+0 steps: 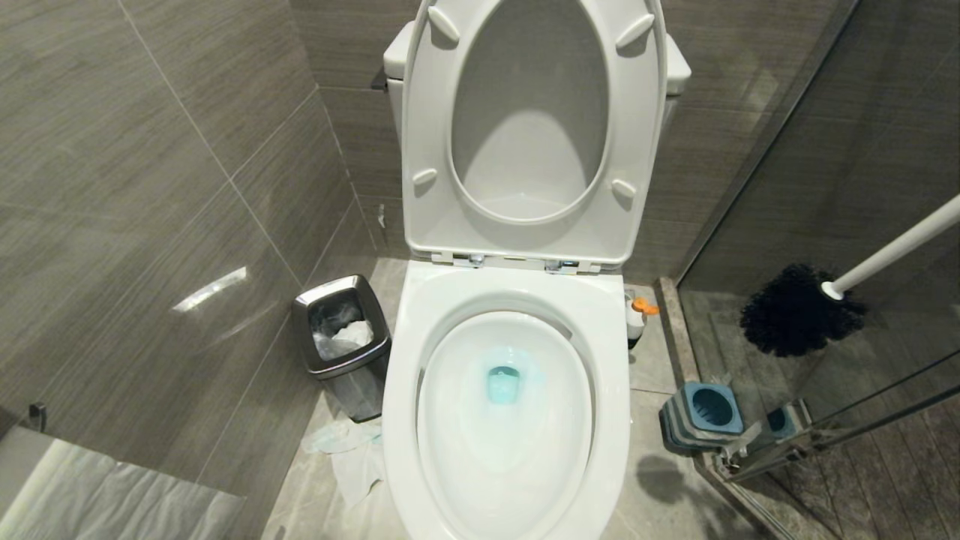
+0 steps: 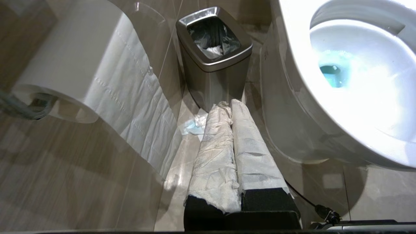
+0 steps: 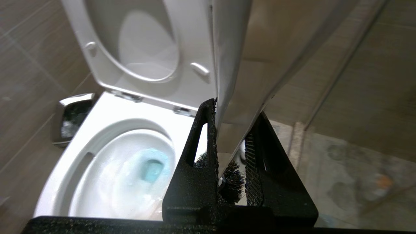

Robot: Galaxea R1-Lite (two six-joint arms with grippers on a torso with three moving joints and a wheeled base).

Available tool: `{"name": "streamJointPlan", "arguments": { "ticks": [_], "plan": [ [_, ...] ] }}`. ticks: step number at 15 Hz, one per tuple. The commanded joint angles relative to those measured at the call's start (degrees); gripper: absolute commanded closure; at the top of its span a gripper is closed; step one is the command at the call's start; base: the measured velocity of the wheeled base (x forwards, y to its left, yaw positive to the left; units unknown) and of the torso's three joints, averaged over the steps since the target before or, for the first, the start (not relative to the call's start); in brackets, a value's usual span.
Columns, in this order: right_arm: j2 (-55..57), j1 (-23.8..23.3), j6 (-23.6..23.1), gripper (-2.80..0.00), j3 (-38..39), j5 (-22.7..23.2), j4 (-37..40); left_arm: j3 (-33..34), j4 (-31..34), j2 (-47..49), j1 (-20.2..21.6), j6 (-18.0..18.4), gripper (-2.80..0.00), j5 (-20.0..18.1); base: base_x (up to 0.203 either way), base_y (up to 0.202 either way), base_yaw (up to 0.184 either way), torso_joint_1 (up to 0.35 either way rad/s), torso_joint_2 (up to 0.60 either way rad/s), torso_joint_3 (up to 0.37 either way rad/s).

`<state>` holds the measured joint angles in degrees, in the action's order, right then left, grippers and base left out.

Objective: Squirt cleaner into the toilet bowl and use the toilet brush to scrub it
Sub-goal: Scrub the toilet bowl

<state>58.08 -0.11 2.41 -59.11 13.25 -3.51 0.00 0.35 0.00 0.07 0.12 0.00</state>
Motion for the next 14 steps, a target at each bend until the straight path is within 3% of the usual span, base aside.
{"name": "streamJointPlan", "arguments": {
  "ticks": [1,3,8,11,14],
  "plan": [
    [7.36,7.20,-0.03,0.00,-0.30,-3.62,-1.49,0.00,0.00,0.00,0.01,-0.12,0.00,0.00,0.000,0.000,0.000,0.004,0.00,0.204],
    [10.72,12.89,-0.20,0.00,-0.39,-8.03,-5.11,0.00,0.00,0.00,0.01,-0.12,0.00,0.00,0.000,0.000,0.000,0.006,0.00,0.154],
    [22.13,29.91,-0.68,0.00,-2.94,-24.36,-11.80,0.00,0.00,0.00,0.01,-0.12,0.00,0.00,0.000,0.000,0.000,0.001,0.00,0.022],
    [28.80,32.72,-1.39,0.00,-5.18,-28.60,-15.75,0.00,0.00,0.00,0.01,-0.12,0.00,0.00,0.000,0.000,0.000,0.000,0.00,0.000],
    [35.15,33.58,-0.63,0.00,-8.45,-29.30,-17.64,0.00,0.00,0.00,0.01,-0.12,0.00,0.00,0.000,0.000,0.000,0.000,0.00,0.000]
  ]
}}
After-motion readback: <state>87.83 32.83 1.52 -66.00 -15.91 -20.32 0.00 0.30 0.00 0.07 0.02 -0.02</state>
